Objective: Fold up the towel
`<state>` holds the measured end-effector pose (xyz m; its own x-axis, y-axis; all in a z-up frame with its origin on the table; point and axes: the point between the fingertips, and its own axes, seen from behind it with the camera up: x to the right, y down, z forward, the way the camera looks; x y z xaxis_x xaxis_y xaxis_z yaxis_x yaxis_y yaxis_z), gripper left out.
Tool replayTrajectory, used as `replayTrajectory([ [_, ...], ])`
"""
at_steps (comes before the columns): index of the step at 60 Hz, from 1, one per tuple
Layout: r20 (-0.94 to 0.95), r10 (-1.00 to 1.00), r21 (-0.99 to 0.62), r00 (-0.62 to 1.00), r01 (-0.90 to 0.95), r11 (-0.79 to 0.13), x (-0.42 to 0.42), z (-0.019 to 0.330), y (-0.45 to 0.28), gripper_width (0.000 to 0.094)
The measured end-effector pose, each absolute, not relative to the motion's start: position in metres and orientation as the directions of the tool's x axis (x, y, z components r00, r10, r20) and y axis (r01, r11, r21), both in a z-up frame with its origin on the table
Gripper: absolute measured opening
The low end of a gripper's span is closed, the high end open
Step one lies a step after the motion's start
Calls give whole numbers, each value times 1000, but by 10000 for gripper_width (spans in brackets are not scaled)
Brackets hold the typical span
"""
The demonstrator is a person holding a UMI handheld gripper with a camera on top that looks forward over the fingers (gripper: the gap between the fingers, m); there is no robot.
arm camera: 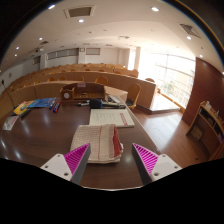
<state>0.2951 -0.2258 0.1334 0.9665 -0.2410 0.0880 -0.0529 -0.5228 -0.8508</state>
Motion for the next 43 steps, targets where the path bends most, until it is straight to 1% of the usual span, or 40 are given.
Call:
replayTrajectory([
  [11, 98, -237, -862, 966, -37, -505, 243, 165, -308, 842],
  [24, 120, -223, -855, 967, -14, -519, 197, 178, -397, 844],
  [32, 122, -219, -862, 968, -6, -506, 179, 188, -424, 843],
  [43, 131, -216, -870, 968, 8, -492, 174, 198, -439, 842],
])
